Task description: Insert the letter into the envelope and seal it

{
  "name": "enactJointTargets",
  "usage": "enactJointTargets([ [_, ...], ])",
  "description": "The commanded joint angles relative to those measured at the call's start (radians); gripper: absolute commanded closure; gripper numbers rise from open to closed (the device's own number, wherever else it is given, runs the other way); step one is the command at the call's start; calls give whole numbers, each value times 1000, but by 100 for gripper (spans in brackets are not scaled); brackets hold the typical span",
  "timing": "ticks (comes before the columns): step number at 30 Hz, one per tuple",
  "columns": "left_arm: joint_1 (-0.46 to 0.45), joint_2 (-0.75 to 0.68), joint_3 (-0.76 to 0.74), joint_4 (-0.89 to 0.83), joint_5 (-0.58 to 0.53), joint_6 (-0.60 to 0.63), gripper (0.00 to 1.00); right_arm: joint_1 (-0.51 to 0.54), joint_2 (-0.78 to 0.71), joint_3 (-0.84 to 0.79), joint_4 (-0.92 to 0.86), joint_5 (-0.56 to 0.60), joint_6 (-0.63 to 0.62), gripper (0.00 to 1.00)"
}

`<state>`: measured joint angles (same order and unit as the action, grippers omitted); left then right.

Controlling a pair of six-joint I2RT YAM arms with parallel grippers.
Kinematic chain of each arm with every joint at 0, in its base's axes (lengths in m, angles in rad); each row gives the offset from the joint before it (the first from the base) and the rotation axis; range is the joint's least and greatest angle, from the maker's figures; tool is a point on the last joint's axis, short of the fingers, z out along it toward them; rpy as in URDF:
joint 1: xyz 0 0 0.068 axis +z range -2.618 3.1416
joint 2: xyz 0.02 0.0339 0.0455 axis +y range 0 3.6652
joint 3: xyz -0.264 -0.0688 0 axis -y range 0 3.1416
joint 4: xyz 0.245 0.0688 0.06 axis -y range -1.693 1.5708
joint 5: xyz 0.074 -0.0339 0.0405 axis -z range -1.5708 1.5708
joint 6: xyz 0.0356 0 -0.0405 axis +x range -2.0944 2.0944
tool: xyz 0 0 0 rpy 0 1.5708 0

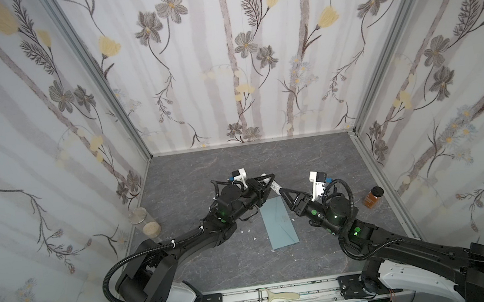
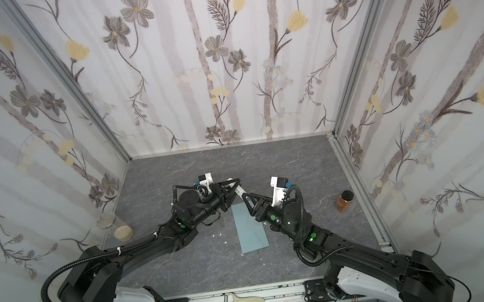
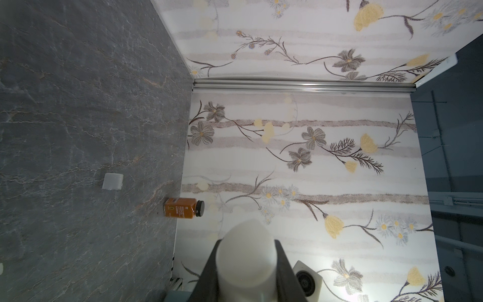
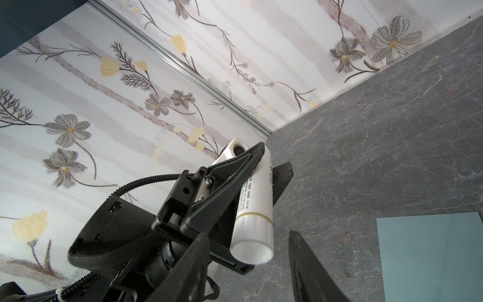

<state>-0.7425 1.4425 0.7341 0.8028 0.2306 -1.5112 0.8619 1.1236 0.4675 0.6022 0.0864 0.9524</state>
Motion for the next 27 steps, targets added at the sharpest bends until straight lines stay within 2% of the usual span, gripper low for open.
enactJointTargets([
  [1,-1,4,8,49,-14,-6,100,-2,21,17,55,-16,20,53],
  [17,-3,5,2,52,-19,-8,100,-4,50,57,-3,-25,2,72],
  [21,-3,4,2,52,-17,-7,100,-3,58,91,-73,-14,-21,71],
  [23,-3,5,-1,52,-19,-8,100,-3,62,100,-88,-17,-29,62],
  [24,-3,5,-1,52,-19,-7,100,-2,63,105,-92,-17,-30,61],
  [27,-3,8,-1,52,-19,-10,100,-2,64,111,-95,-14,-33,66],
])
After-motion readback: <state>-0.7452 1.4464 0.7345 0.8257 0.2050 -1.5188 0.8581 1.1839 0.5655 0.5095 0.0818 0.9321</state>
